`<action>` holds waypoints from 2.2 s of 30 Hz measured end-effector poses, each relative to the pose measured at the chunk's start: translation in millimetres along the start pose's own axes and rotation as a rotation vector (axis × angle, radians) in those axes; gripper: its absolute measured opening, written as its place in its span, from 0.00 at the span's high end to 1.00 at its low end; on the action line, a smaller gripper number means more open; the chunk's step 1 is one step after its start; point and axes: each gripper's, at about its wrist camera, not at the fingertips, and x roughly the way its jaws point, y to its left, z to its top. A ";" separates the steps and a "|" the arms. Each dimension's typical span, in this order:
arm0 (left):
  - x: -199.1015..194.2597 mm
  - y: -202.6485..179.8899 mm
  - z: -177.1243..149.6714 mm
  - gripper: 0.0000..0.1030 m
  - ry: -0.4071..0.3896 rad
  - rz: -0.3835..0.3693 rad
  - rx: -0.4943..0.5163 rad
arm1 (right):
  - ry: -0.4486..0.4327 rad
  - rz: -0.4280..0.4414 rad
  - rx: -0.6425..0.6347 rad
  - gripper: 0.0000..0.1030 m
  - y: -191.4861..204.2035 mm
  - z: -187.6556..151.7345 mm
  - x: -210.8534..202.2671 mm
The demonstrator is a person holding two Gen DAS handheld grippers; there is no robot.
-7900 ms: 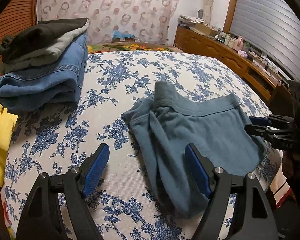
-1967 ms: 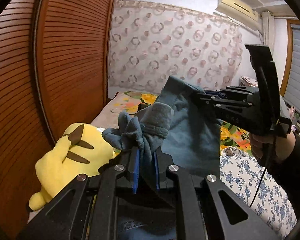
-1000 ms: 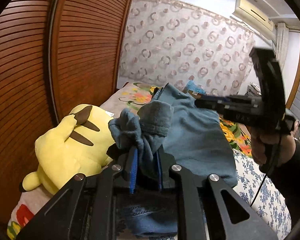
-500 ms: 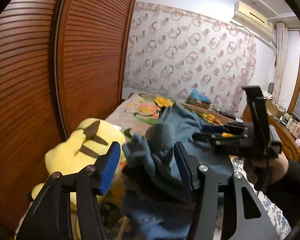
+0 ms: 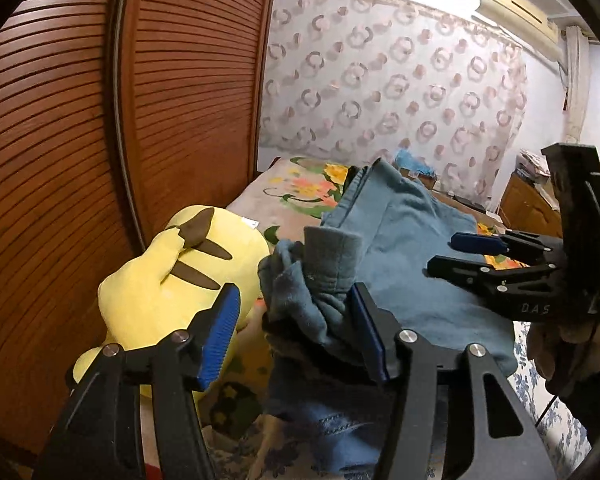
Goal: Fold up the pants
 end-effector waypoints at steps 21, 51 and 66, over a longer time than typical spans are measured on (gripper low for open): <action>-51.4 -19.1 -11.6 0.12 -0.038 -0.043 0.093 | -0.076 -0.108 0.084 0.19 47.1 -38.4 -65.9; -124.9 -129.7 -64.9 0.12 -0.084 -0.235 0.289 | -0.196 -0.454 0.263 0.18 145.8 -151.7 -223.3; -154.0 -172.6 -89.2 0.12 -0.090 -0.292 0.338 | -0.259 -0.623 0.395 0.18 178.8 -200.1 -282.5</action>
